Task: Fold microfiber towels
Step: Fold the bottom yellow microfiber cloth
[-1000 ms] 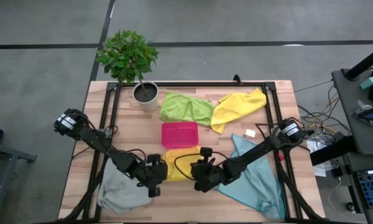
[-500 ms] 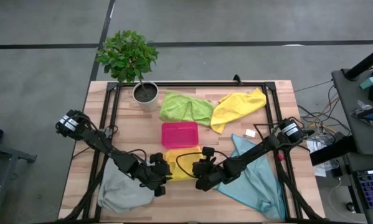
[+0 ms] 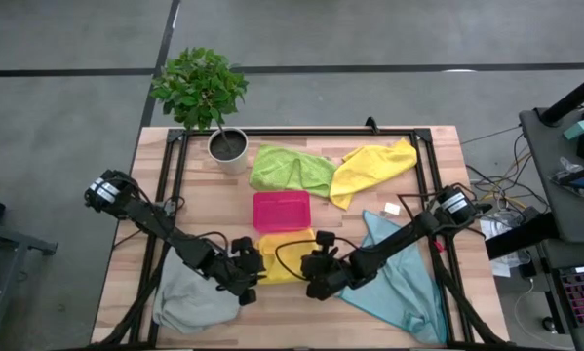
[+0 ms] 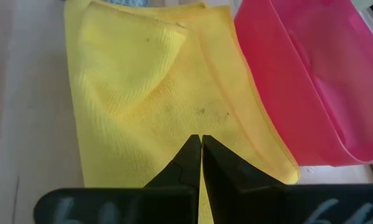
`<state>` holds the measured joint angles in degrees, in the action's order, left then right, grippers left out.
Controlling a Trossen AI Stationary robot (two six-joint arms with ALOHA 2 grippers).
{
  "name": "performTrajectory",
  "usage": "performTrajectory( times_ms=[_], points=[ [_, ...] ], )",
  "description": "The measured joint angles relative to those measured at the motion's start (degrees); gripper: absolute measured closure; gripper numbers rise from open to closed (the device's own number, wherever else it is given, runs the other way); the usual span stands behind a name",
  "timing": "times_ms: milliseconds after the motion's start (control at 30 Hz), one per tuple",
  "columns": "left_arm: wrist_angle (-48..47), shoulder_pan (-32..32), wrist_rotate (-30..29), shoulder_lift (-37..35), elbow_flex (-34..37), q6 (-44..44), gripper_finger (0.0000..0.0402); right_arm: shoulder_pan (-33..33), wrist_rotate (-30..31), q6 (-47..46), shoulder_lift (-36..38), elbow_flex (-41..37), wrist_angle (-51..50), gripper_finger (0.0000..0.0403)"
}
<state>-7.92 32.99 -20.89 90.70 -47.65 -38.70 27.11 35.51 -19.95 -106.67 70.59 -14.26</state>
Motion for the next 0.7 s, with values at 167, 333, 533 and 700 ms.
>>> performTrajectory(
  times_ms=[167,333,533,700],
  points=[
    [0.00,-0.04,2.95,0.00,0.36,-0.18,0.0331,-0.02,0.02,-1.03,0.00,-0.02,0.07,0.0394],
    [0.22,-0.11,4.70,0.00,0.36,-8.13,0.0317,-0.04,0.04,-0.08,0.00,-0.04,0.89,0.0394],
    [-0.04,-0.28,4.30,-0.26,0.36,-10.23,0.0245,-0.38,0.06,0.90,-0.04,-0.07,3.06,0.0394],
    [1.42,-0.31,0.47,2.30,0.37,-10.02,0.0214,-0.39,0.07,0.66,-0.07,-0.22,3.02,0.0394]
  ],
)
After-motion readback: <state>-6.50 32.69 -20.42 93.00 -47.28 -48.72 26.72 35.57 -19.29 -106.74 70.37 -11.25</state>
